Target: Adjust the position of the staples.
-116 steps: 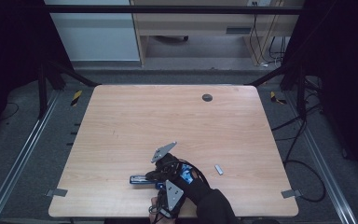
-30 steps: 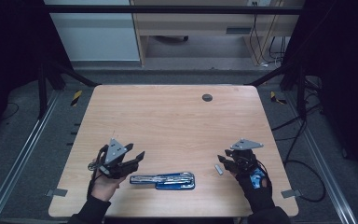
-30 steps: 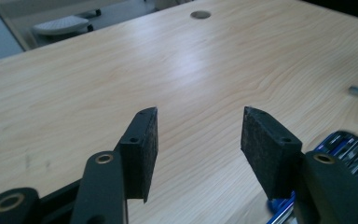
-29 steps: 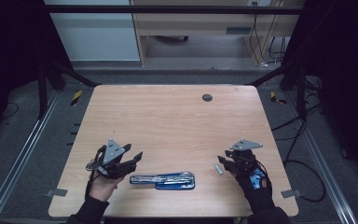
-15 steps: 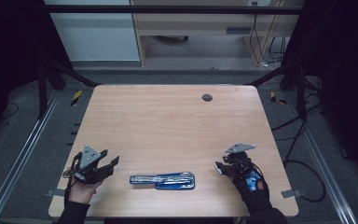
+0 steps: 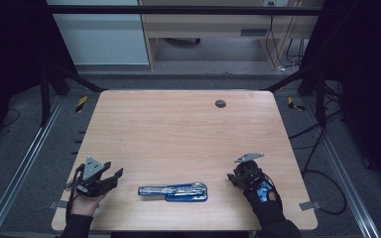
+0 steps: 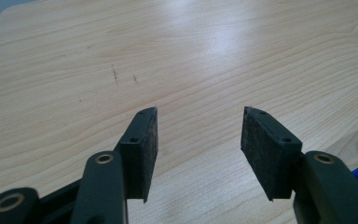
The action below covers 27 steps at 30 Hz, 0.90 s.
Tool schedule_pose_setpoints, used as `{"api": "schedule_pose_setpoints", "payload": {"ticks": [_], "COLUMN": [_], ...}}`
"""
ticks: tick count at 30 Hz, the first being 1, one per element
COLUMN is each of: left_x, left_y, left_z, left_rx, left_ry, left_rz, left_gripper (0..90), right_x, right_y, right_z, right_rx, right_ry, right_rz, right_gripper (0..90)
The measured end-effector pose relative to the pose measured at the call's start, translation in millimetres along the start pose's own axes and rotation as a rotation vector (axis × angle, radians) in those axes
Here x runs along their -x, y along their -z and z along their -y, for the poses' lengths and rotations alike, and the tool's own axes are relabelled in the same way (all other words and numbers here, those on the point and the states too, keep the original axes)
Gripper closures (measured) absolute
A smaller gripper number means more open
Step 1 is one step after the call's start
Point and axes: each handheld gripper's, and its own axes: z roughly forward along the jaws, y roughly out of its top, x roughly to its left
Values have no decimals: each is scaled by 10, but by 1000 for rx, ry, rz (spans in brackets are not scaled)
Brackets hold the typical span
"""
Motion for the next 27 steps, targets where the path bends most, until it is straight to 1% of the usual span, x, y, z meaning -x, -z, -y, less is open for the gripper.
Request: {"api": "schedule_pose_setpoints", "payload": {"ticks": [2,3,6,9,11,15,19,24,27], "left_x": [3,3,4,2,3,6,8,8,10], "left_y": [-14,-15,-13,-24,-24,-25,-30,-31,-31], "left_z": [4,4,4,6,8,9,11,11,10], "left_rx": [-9,-12,-9,-18,-19,-20,-25,-26,-28], "left_ry": [-8,-9,-6,-10,-11,-10,-13,-15,-19], "left_rz": [-4,-7,-7,-7,-7,-7,-5,-6,-7], "left_gripper": [459,459,459,459,459,461,461,465,466], "right_x": [6,1,0,17,17,6,2,-5,-8], "right_y": [-15,-17,-10,-5,1,-2,-10,-7,1], "right_z": [-9,-14,-13,-4,-6,-9,-14,-20,-25], "right_rx": [-9,-11,-20,-22,-30,-38,-47,-56,-55], "right_ry": [8,-5,-8,-7,-18,-10,-12,-4,1], "right_rz": [8,2,4,6,-4,-8,-13,-5,-7], "right_gripper": [673,676,681,695,708,743,774,777,779]}}
